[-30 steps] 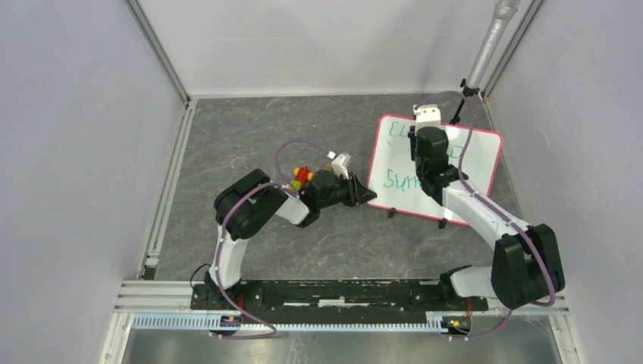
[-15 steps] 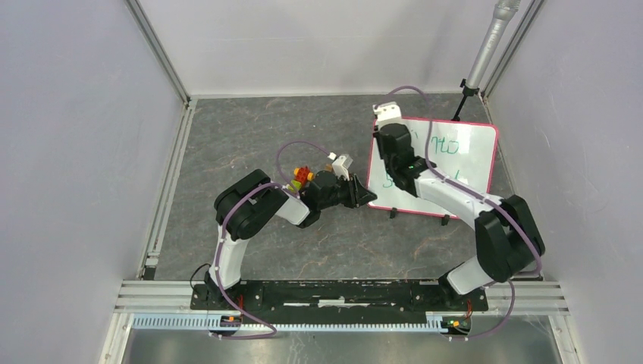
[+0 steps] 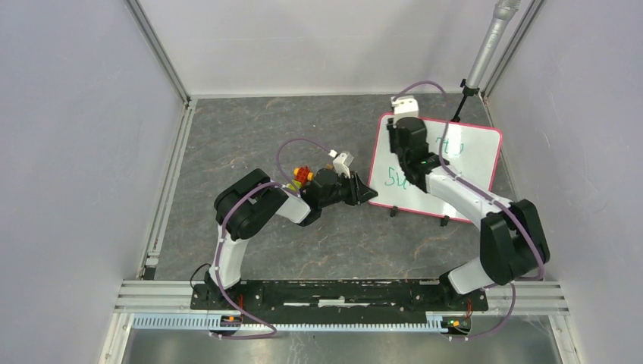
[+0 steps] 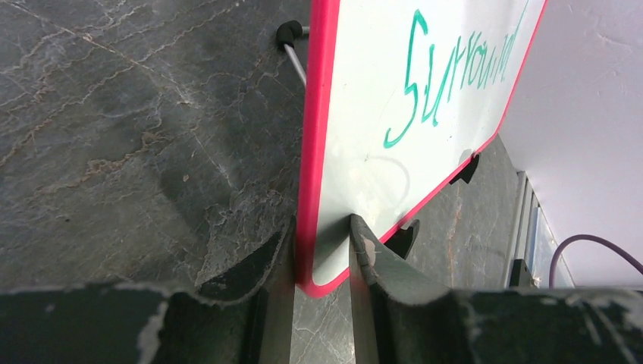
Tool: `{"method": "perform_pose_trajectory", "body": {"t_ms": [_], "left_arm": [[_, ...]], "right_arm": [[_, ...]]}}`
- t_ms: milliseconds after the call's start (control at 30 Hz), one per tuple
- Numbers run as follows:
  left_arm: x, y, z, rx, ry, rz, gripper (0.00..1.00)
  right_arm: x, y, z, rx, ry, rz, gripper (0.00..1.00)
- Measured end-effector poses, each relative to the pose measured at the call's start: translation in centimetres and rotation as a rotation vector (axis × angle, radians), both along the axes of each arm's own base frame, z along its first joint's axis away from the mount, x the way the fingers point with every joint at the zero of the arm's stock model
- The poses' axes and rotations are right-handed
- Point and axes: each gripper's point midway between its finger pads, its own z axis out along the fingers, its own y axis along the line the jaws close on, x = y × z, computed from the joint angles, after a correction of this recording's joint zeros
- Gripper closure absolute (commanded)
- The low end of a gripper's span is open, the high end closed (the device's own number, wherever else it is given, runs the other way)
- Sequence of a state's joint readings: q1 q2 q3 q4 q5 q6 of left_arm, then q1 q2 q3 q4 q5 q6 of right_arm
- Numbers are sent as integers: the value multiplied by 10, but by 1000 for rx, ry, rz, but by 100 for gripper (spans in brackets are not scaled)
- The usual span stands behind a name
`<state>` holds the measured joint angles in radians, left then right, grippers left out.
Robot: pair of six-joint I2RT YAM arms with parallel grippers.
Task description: Erase the whiteboard
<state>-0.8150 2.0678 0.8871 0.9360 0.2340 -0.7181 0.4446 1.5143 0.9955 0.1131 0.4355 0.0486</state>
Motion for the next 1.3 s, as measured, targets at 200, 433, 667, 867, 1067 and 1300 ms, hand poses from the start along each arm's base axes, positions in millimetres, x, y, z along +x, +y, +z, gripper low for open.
{"method": "perform_pose_trajectory", "body": {"t_ms": [200,433,667,867,1067,1300], "left_arm": [[-1,0,-2,9,7,-6,98],[-2,-1,-3,17,3,-17,98],[-5,-2,-5,26,12,-30,98],[-7,-4,-7,38,25,-40,98],[-8,-4,-8,41,27,-40,98],[-7,-6,-2,31,13,-43,98]], "right_arm": [[-3,-76,17,24,-42,-155,67],[-6,-95,19,18,-49,-194,68],[-7,-70,17,3,-43,-144,68],[2,-12,13,-11,-22,-24,67],[11,3,11,0,-4,9,67],[10,-25,15,39,-3,-21,67]]}}
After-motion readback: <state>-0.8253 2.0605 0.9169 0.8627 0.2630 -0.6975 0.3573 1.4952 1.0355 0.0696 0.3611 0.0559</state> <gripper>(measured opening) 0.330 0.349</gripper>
